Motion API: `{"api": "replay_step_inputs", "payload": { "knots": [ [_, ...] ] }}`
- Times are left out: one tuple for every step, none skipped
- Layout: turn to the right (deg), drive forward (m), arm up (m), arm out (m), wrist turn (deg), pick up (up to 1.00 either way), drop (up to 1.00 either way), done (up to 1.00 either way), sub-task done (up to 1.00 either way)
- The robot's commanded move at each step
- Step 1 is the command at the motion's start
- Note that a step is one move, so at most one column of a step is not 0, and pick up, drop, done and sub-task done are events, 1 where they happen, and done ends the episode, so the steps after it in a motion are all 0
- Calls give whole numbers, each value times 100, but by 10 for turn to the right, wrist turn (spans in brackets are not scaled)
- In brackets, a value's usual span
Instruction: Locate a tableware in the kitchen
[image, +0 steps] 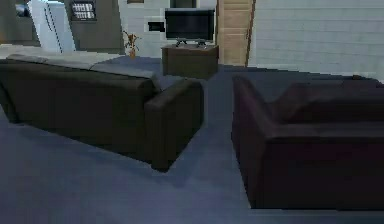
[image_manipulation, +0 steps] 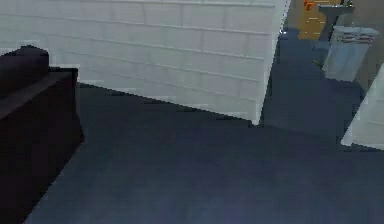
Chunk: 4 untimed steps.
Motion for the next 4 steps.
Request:
{"api": "replay_step_inputs", "payload": {
  "knots": [
    [450, 0, 0, 0, 0, 0, 0, 0, 0],
    [210, 0, 0, 0, 0, 0, 0, 0, 0],
    [0, 25, 0, 0, 0, 0, 0, 0, 0],
    [-450, 0, 0, 0, 0, 0, 0, 0, 0]
  ]
}}
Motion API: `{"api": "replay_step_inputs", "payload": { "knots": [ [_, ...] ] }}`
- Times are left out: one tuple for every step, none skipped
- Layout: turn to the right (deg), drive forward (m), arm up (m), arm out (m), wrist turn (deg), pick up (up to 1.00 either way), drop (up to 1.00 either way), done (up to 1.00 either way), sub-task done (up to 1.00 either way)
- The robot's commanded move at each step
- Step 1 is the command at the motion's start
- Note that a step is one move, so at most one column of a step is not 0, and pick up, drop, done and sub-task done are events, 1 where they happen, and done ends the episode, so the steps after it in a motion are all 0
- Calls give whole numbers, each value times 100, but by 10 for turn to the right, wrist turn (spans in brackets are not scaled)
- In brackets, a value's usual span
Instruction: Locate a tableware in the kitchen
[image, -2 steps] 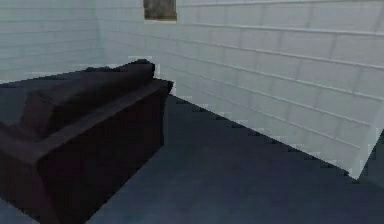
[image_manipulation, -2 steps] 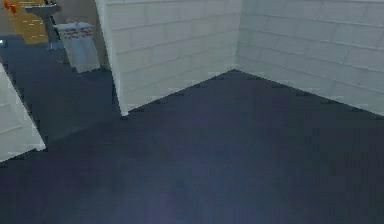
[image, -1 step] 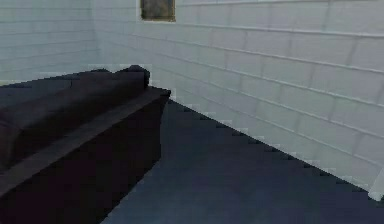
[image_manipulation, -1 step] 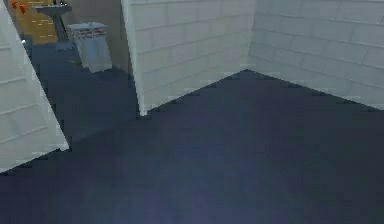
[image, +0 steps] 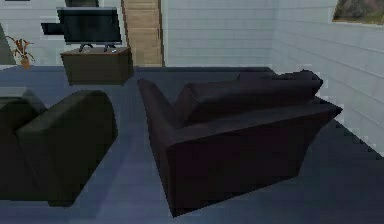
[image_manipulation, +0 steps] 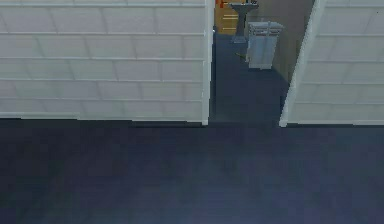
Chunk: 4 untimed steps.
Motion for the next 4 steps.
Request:
{"api": "replay_step_inputs", "payload": {
  "knots": [
    [0, 25, 0, 0, 0, 0, 0, 0, 0],
    [-450, 0, 0, 0, 0, 0, 0, 0, 0],
    [-390, 0, 0, 0, 0, 0, 0, 0, 0],
    [0, 100, 0, 0, 0, 0, 0, 0, 0]
  ]
}}
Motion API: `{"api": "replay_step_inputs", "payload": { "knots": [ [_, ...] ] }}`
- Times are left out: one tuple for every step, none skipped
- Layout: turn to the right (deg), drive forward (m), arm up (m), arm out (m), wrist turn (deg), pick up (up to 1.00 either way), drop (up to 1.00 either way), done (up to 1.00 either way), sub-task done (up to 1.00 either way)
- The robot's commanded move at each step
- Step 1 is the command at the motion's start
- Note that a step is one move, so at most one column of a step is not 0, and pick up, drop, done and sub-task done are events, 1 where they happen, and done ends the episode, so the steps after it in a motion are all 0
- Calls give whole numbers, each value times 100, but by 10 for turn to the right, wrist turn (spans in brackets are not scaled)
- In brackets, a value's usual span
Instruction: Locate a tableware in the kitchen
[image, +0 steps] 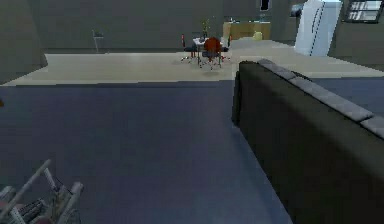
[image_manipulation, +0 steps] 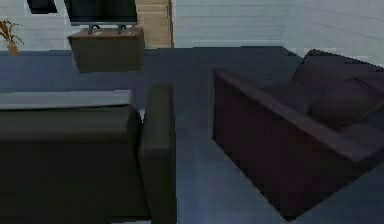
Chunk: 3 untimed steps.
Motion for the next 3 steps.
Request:
{"api": "replay_step_inputs", "payload": {
  "knots": [
    [0, 100, 0, 0, 0, 0, 0, 0, 0],
    [0, 100, 0, 0, 0, 0, 0, 0, 0],
    [-30, 0, 0, 0, 0, 0, 0, 0, 0]
  ]
}}
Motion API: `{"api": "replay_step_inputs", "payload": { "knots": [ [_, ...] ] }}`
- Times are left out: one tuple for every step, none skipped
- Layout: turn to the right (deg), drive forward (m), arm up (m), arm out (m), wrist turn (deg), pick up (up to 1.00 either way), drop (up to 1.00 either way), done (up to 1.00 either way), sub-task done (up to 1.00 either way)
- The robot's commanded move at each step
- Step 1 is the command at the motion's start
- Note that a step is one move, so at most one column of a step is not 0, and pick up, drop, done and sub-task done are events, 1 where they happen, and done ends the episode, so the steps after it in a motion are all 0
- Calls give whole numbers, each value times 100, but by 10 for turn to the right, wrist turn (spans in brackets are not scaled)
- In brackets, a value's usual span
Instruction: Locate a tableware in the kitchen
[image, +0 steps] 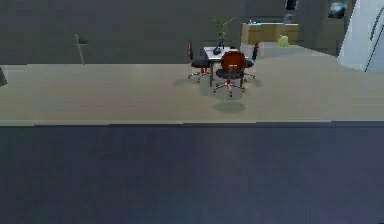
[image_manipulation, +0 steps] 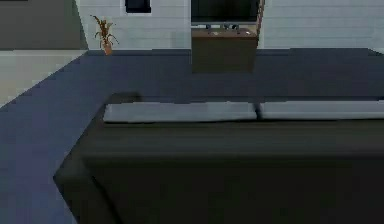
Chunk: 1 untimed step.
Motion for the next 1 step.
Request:
{"api": "replay_step_inputs", "payload": {
  "knots": [
    [0, 80, 0, 0, 0, 0, 0, 0, 0]
  ]
}}
